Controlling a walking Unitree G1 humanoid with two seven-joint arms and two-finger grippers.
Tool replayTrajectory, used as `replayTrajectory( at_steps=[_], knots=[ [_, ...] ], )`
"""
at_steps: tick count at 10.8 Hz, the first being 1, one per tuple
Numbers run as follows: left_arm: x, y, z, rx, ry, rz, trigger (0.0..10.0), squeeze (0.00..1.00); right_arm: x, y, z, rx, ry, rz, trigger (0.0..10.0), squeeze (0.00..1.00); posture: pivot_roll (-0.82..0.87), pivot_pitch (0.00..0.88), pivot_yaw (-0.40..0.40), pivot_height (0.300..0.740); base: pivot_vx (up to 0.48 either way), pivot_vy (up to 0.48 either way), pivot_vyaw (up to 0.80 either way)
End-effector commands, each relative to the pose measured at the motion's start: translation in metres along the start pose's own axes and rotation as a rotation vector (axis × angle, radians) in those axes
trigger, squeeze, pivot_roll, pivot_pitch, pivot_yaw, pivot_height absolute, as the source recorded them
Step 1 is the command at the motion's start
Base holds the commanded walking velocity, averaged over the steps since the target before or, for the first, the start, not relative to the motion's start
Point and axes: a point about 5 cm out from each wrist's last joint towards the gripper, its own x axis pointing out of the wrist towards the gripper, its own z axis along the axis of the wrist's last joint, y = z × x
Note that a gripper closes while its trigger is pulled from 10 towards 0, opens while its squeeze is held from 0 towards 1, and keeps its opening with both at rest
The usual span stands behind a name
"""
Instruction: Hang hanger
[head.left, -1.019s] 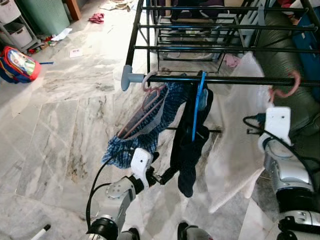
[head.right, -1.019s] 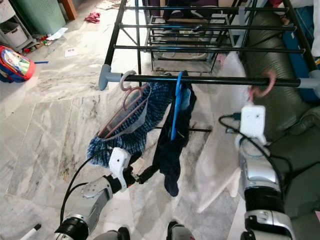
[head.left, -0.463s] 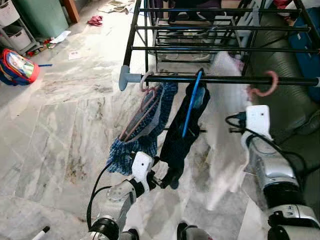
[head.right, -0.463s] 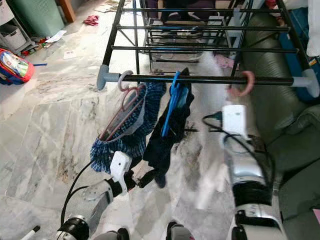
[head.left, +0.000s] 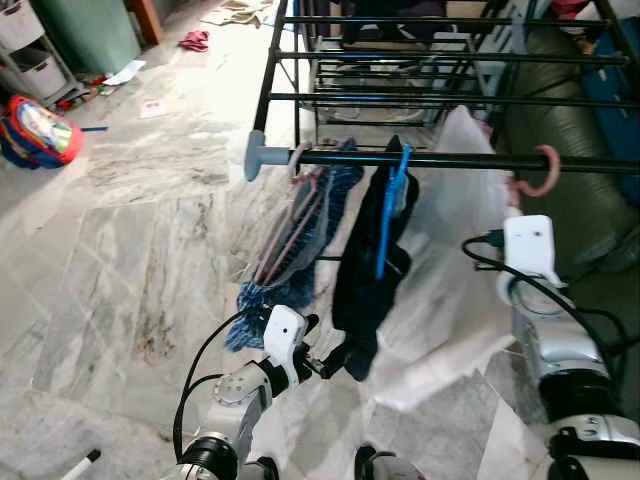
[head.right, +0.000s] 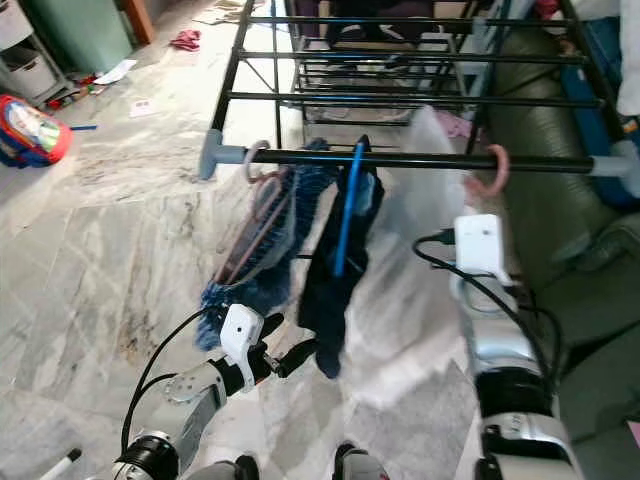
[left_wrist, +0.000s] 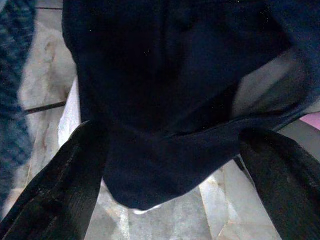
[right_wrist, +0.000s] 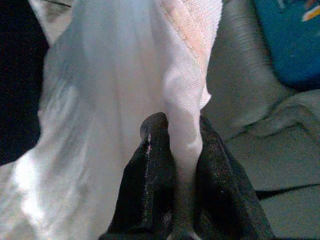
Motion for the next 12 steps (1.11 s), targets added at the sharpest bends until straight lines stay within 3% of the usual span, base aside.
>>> replayTrajectory(
  at_steps=[1,4,7,8,9,12],
  knots=[
    [-0.004,0.000,-0.007,-0.004,0.024,0.003,10.0,0.00,0.000,-0.008,-0.014,0.010,0.052,-0.035,10.0,0.00,-0.09,0.199,0.024,0.740,0.000,0.000,0.00],
    [-0.003,-0.002,-0.007,-0.001,0.028,-0.003,10.0,0.00,0.001,-0.030,-0.011,0.024,0.037,-0.119,10.0,0.00,-0.10,0.204,0.028,0.740,0.000,0.000,0.00],
    [-0.003,-0.002,-0.007,0.003,0.028,-0.008,10.0,0.00,0.000,-0.024,-0.016,0.026,0.051,-0.098,10.0,0.00,-0.09,0.205,0.027,0.740,0.000,0.000,0.00],
    [-0.002,-0.002,-0.007,0.003,0.027,-0.008,10.0,0.00,-0.001,-0.022,-0.018,0.039,0.052,-0.087,10.0,0.67,-0.09,0.206,0.028,0.740,0.000,0.000,0.00],
    [-0.002,-0.002,-0.006,0.003,0.027,-0.009,10.0,0.00,-0.001,-0.021,-0.018,0.051,0.050,-0.081,10.0,1.00,-0.09,0.207,0.028,0.740,0.000,0.000,0.00],
    [-0.002,-0.003,-0.007,0.004,0.026,-0.008,10.0,0.00,-0.010,-0.026,-0.008,0.003,-0.046,-0.129,10.0,1.00,-0.10,0.207,0.024,0.740,0.000,0.000,0.00]
  ],
)
